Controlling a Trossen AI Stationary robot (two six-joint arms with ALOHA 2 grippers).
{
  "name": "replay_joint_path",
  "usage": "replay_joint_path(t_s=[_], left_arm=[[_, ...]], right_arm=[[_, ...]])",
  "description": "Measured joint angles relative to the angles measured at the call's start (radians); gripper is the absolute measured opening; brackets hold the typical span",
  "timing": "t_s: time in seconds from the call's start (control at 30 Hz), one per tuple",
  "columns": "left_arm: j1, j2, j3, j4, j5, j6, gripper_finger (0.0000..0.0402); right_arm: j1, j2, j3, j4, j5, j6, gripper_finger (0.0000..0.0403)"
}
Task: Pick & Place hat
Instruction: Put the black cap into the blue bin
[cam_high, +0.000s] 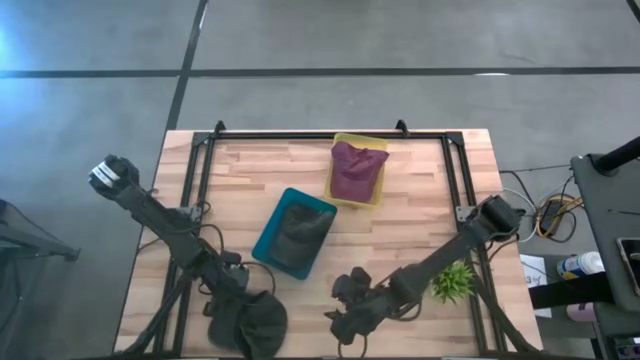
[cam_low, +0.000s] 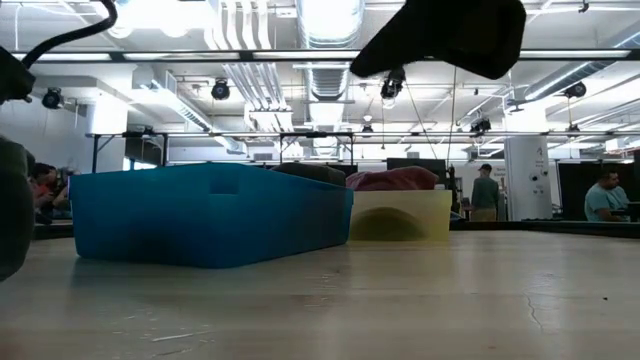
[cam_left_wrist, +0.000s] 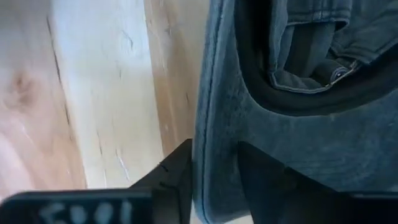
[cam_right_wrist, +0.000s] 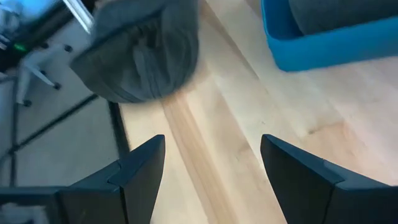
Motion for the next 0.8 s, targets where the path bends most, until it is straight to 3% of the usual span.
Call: replay_joint_path(t_s=[0.2,0.4,0.57,0.7,0.8], left_arm=[[-0.002,-0.006,0.014,0.065,0.008,-0.087,0.0016],[-0.034,-0.028,0.166,-0.040,-0.146,-0.188,0.0007],[-0.136,-0.038,0.438,-0.483,-0.471,-0.295,0.0006],[-0.195,-0.019,0.626,-0.847,-0.778,-0.501,0.0006],[-0.207,0.020,0.697,-1.080,-0.991,-0.664,0.0006]], right_arm=[[-0.005,0.060,0.084,-0.087,-0.009,-0.001,0.0260],[-0.009,0.056,0.138,-0.154,-0.003,-0.018,0.0254],[-0.002,-0.011,0.183,-0.375,0.054,0.059,0.0244],[0.003,-0.071,0.183,-0.465,0.089,0.131,0.0237],[0.004,-0.101,0.183,-0.484,0.125,0.170,0.0235]])
